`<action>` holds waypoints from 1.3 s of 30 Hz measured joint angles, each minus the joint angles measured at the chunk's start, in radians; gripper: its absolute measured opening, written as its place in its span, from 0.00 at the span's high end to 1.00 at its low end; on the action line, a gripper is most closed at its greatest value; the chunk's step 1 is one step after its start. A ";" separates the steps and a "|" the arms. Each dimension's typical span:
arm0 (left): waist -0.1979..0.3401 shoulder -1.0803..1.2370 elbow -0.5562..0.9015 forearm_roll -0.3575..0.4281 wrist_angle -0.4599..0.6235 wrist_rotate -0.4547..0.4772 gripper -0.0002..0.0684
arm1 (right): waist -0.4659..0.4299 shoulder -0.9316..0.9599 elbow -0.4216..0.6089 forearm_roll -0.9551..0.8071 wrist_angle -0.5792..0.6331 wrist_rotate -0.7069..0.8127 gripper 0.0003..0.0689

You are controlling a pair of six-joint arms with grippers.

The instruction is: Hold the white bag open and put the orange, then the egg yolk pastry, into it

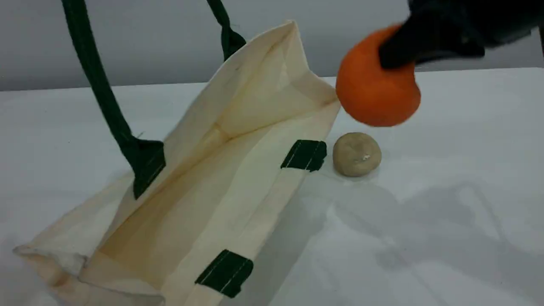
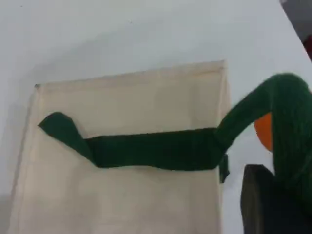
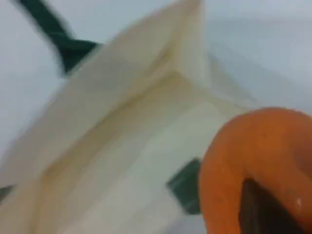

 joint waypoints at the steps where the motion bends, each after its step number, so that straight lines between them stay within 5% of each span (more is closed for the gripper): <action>1: 0.000 0.000 0.000 -0.015 0.002 0.006 0.90 | 0.000 -0.001 0.000 0.007 0.020 0.000 0.94; 17: -0.011 0.000 -0.070 -0.081 0.083 0.017 0.90 | 0.037 0.000 0.000 0.124 0.162 -0.022 0.94; 28: -0.042 -0.050 -0.070 -0.066 0.079 0.017 0.90 | 0.309 0.001 0.000 0.242 -0.070 -0.101 0.94; 39: -0.042 -0.060 -0.070 -0.049 0.073 0.005 0.90 | 0.319 0.013 0.000 0.316 -0.089 -0.124 0.94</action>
